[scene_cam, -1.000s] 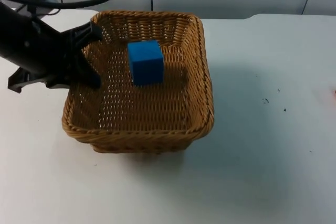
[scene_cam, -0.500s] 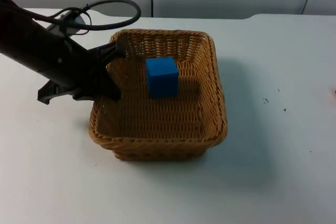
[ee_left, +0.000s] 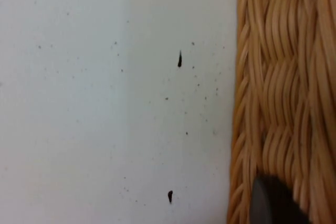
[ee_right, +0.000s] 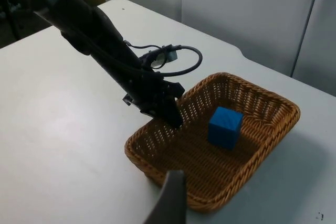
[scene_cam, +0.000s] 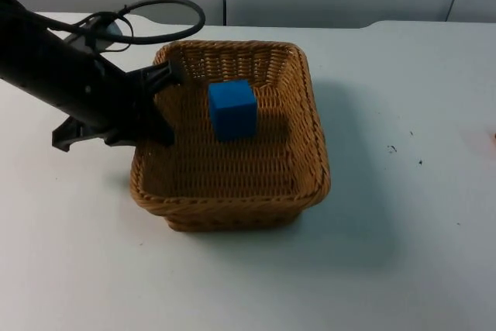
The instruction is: Pick up the basket with the left hand and place the blue cube into the basket with the right hand.
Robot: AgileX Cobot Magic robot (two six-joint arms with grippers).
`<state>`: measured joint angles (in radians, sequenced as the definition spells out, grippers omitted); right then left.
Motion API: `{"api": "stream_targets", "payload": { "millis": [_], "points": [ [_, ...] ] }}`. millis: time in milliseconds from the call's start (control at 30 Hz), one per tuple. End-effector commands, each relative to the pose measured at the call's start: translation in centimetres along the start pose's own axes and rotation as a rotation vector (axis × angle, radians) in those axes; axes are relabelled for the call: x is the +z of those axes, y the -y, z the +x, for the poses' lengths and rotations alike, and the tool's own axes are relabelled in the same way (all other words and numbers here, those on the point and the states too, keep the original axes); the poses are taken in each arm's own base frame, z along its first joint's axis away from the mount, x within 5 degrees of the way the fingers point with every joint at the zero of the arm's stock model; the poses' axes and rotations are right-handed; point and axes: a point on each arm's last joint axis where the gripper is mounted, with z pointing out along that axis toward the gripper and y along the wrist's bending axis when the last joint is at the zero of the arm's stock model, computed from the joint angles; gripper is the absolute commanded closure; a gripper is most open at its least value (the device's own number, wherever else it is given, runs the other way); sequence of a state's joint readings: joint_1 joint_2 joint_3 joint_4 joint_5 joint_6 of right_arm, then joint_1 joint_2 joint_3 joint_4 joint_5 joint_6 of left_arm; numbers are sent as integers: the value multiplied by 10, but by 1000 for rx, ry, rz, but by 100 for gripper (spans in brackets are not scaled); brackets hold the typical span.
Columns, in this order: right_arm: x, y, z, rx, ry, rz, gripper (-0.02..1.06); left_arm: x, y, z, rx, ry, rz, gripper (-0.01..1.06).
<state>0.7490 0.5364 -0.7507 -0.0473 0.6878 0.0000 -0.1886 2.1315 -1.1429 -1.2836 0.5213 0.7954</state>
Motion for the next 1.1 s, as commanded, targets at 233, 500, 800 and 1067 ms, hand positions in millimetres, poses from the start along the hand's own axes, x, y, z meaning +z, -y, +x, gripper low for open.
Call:
{"api": "stream_targets", "payload": {
  "millis": [233, 500, 800, 1067],
  "points": [
    [1, -1, 0, 1, 15, -5, 26, -1, 4, -2, 82, 7, -1, 90],
    [1, -1, 0, 1, 13, -5, 26, -6, 8, -3, 117, 11, 13, 29],
    [1, -1, 0, 1, 7, -5, 26, -44, 30, -15, 246, 78, 19, 26],
    [1, 0, 0, -17, 8, -3, 26, -124, 48, -31, 309, 202, 67, 26]
  ]
}}
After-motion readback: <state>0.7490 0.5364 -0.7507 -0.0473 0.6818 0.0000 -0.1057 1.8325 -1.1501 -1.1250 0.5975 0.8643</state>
